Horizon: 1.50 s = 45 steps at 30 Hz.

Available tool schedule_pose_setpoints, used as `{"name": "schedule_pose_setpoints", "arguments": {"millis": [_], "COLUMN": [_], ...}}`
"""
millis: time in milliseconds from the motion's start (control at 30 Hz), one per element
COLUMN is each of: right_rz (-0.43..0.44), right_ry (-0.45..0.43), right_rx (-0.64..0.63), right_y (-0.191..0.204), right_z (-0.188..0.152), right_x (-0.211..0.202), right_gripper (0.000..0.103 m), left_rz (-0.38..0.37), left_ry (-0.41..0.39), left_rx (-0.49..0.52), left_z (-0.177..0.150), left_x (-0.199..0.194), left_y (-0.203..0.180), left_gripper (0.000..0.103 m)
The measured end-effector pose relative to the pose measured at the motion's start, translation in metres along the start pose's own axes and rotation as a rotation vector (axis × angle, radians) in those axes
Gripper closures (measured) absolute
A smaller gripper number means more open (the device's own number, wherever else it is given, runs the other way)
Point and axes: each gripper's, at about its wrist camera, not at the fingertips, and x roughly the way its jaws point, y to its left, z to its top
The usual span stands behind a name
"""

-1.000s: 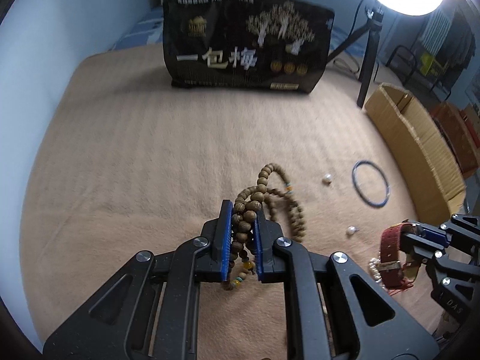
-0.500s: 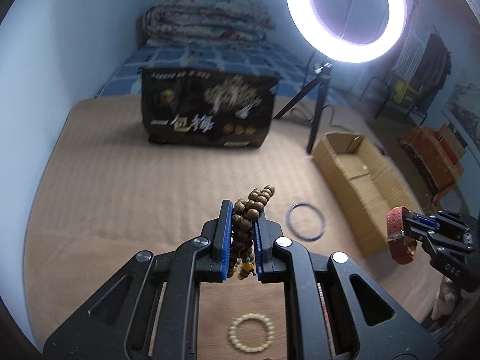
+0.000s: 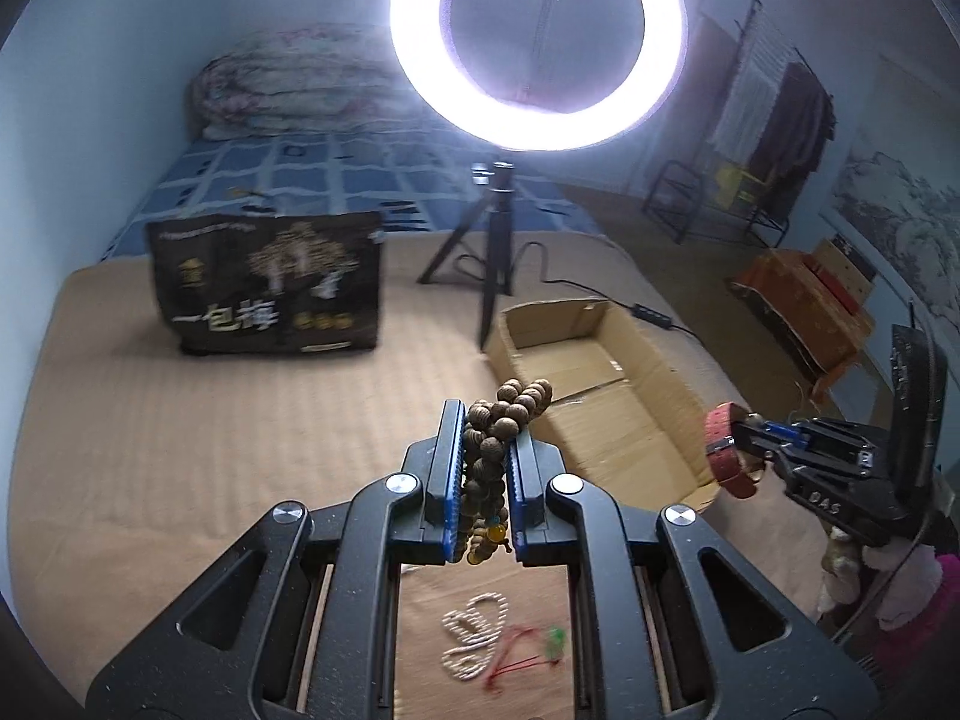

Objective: Organize jewelry
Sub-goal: 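Carry the mala and watch into the cardboard box and open both tools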

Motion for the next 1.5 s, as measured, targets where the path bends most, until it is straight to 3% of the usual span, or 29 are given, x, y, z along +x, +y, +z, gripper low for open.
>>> {"name": "schedule_pose_setpoints", "arguments": {"millis": [300, 700, 1033, 1367, 1400, 1467, 1500], "right_rz": [-0.050, -0.085, -0.084, -0.085, -0.086, -0.092, -0.099], "right_ry": [0.034, 0.075, 0.116, 0.129, 0.129, 0.126, 0.120], "right_rx": [0.034, 0.079, 0.121, 0.096, 0.092, 0.091, 0.092], "right_y": [-0.036, -0.062, -0.075, -0.069, -0.068, -0.067, -0.067], "right_z": [-0.006, -0.010, -0.014, -0.013, -0.013, -0.012, -0.012], "right_x": [0.010, 0.026, 0.040, 0.046, 0.046, 0.045, 0.044], "right_gripper": [0.094, 0.094, 0.094, 0.093, 0.091, 0.076, 0.058], "left_rz": [-0.036, -0.057, -0.030, -0.009, -0.011, -0.012, -0.016], "left_ry": [0.000, 0.057, 0.113, 0.152, 0.157, 0.159, 0.152], "left_rx": [0.042, 0.064, 0.069, 0.074, 0.071, 0.056, 0.051], "left_z": [0.015, 0.021, 0.020, 0.021, 0.021, 0.021, 0.022], "left_x": [0.037, 0.101, 0.142, 0.153, 0.154, 0.153, 0.152], "left_y": [-0.045, -0.085, -0.096, -0.101, -0.101, -0.099, -0.098], "left_gripper": [0.092, 0.092, 0.092, 0.091, 0.089, 0.061, 0.058]}}
